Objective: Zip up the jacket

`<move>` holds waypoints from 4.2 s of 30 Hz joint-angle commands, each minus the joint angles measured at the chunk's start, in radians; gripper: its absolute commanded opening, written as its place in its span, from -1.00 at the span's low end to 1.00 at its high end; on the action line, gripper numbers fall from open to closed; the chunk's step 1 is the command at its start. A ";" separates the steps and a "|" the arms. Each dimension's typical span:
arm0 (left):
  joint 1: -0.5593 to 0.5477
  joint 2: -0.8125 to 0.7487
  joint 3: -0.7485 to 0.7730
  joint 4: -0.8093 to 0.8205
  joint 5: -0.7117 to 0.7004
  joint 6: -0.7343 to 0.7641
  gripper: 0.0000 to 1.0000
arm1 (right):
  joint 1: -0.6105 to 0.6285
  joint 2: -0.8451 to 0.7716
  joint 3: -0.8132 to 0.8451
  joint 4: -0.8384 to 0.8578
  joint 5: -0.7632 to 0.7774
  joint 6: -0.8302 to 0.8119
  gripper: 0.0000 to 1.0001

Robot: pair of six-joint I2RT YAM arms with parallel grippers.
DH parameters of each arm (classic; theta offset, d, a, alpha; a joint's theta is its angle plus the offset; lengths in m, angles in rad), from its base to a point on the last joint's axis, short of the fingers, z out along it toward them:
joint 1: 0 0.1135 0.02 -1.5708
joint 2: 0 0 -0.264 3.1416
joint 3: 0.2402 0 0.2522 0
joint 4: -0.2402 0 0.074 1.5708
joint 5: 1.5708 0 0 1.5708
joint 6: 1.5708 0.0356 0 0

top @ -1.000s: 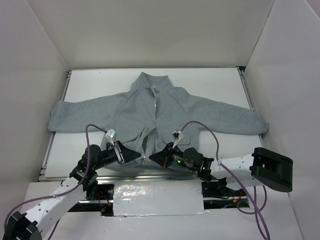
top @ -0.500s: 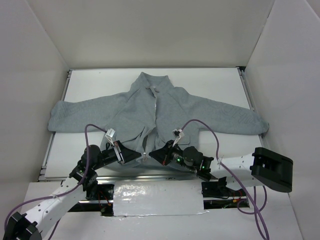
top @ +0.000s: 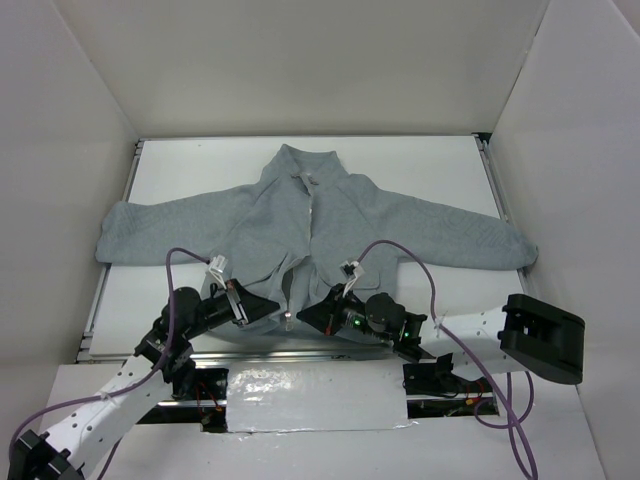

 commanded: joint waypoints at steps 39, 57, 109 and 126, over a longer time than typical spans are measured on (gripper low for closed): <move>-0.005 -0.004 0.036 0.048 0.003 0.016 -1.00 | -0.006 -0.002 0.016 0.070 0.036 -0.015 -1.00; -0.005 0.010 0.026 0.068 0.015 0.013 -1.00 | -0.006 -0.019 0.015 0.073 0.053 -0.018 -1.00; -0.005 0.019 0.061 0.043 -0.013 0.033 -1.00 | -0.012 0.001 0.029 0.047 0.027 -0.018 -1.00; -0.005 0.016 0.030 0.058 -0.002 0.019 -1.00 | -0.023 -0.013 0.042 0.044 0.036 -0.032 -1.00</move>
